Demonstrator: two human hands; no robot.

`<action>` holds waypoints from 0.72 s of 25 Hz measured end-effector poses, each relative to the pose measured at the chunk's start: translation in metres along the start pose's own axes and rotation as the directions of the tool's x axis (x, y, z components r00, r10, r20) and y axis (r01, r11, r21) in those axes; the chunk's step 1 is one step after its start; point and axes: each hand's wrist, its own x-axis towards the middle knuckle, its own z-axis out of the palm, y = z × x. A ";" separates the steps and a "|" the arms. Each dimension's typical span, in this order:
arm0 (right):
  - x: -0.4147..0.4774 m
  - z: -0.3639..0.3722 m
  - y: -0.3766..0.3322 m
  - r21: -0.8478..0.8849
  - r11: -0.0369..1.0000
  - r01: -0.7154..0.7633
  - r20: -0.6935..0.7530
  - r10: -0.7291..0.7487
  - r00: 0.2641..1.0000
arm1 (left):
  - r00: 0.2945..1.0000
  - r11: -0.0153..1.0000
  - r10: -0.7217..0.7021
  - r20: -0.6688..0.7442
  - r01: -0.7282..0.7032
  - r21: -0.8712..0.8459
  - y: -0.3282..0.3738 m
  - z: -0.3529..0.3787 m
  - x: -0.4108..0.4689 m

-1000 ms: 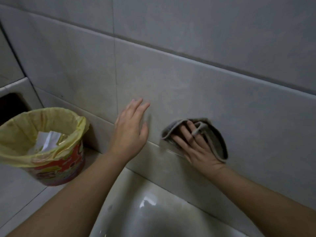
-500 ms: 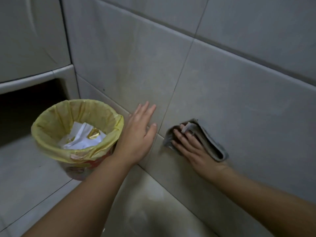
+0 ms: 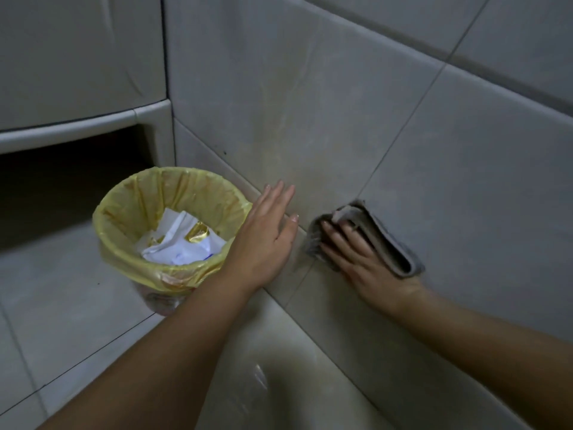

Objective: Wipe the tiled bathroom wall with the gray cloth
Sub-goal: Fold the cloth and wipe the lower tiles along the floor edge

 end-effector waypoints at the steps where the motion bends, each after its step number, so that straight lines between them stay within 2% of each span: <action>1: 0.016 -0.005 0.008 0.014 1.000 -0.002 -0.033 0.002 0.999 | 1.000 1.000 0.013 0.013 -0.014 0.005 -0.006 0.001 -0.002; 5: 0.087 0.003 0.021 -0.088 0.988 -0.129 -0.157 0.114 0.981 | 0.992 1.000 0.005 0.126 -0.006 0.010 -0.023 0.014 -0.024; 6: 0.091 0.017 0.011 -0.115 0.986 -0.121 -0.168 0.101 0.981 | 0.990 1.000 -0.017 0.137 0.016 0.007 -0.029 0.017 -0.027; 9: 0.053 0.068 -0.037 -0.219 0.976 -0.005 -0.068 -0.010 0.998 | 0.990 0.998 -0.060 0.128 0.059 0.010 -0.047 0.018 -0.026; 11: 0.019 0.083 -0.057 -0.207 0.977 0.059 0.016 -0.057 0.998 | 0.989 0.998 -0.064 0.130 0.063 0.008 -0.055 0.014 -0.021; 14: 0.018 0.079 -0.052 -0.110 0.993 0.037 0.003 -0.037 0.999 | 0.990 0.999 -0.049 0.130 0.046 0.024 -0.067 0.004 -0.016; 17: 0.056 0.095 -0.053 -0.095 0.995 -0.022 -0.042 0.018 0.999 | 0.992 0.998 -0.054 0.113 0.049 0.047 -0.082 -0.004 -0.010; 18: 0.063 0.107 -0.063 -0.125 0.992 -0.022 0.011 0.024 1.000 | 0.992 0.997 -0.049 0.117 0.042 0.067 -0.086 -0.004 -0.008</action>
